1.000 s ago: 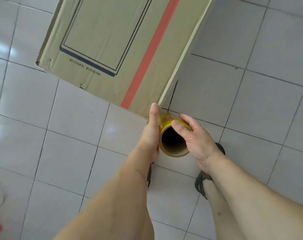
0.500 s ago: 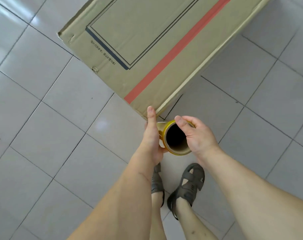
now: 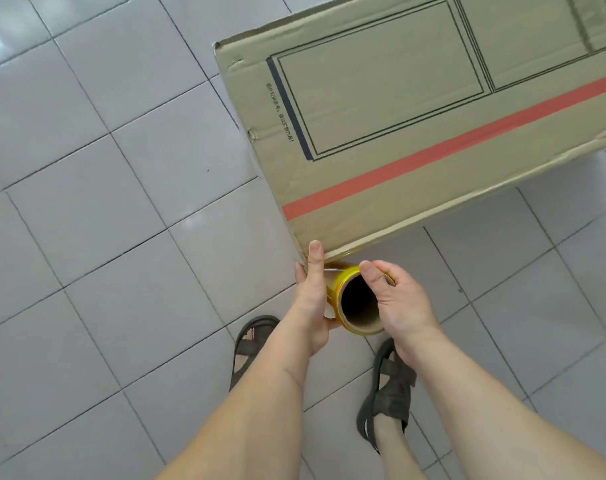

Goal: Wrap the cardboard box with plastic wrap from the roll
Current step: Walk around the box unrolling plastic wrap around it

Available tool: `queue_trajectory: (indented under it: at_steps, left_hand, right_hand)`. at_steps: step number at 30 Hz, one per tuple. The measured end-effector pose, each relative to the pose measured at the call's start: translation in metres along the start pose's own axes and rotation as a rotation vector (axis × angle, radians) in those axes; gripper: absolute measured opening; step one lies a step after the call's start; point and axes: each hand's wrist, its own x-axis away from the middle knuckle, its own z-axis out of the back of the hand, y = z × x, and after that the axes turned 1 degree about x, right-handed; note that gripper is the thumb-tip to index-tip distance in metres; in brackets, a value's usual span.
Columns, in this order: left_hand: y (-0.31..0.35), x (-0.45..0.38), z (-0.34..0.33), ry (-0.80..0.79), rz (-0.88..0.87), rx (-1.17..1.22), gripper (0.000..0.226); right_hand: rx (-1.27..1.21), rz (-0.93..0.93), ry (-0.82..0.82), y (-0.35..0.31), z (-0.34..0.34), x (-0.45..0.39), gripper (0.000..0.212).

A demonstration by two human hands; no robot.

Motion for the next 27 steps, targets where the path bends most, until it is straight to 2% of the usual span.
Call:
queue_trajectory:
  at_steps: [7,10,13,16,18,20,21,23,24,25,27]
  left_hand:
    - [-0.003,0.007,-0.015,0.074,-0.034,0.103,0.169]
    - [-0.001,0.012,-0.023,0.134,-0.068,0.074,0.15]
    - [-0.001,0.01,-0.025,0.198,-0.125,0.004,0.15]
    - [-0.002,0.005,-0.021,0.336,-0.256,-0.06,0.118]
    - [0.004,0.005,-0.018,0.357,-0.334,0.102,0.108]
    - [0.011,0.005,-0.023,0.312,-0.307,0.29,0.098]
    - [0.009,-0.002,-0.025,0.281,-0.271,0.364,0.1]
    - [-0.004,-0.027,-0.026,0.187,-0.216,0.453,0.123]
    - [-0.006,-0.029,-0.027,0.203,-0.2,0.456,0.122]
    - [-0.004,-0.025,-0.027,0.243,-0.19,0.438,0.108]
    - [0.011,-0.002,-0.027,0.226,-0.202,0.391,0.08]
  right_hand:
    - [0.113,0.037,-0.095,-0.013,0.012,-0.017,0.029]
    - [0.142,0.042,-0.127,-0.017,0.016,-0.023,0.025]
    - [0.139,0.05,-0.138,-0.021,0.016,-0.027,0.026]
    - [0.141,0.054,-0.144,-0.021,0.015,-0.03,0.027]
    - [0.156,0.052,-0.153,-0.022,0.015,-0.031,0.027]
    - [0.168,0.047,-0.16,-0.025,0.016,-0.033,0.028]
    - [0.17,0.05,-0.166,-0.025,0.015,-0.032,0.029]
    - [0.183,0.062,-0.169,-0.024,0.013,-0.032,0.029]
    - [0.194,0.066,-0.166,-0.025,0.013,-0.032,0.028]
    - [0.208,0.069,-0.163,-0.027,0.012,-0.03,0.029]
    - [0.233,0.057,-0.16,-0.033,0.012,-0.029,0.031]
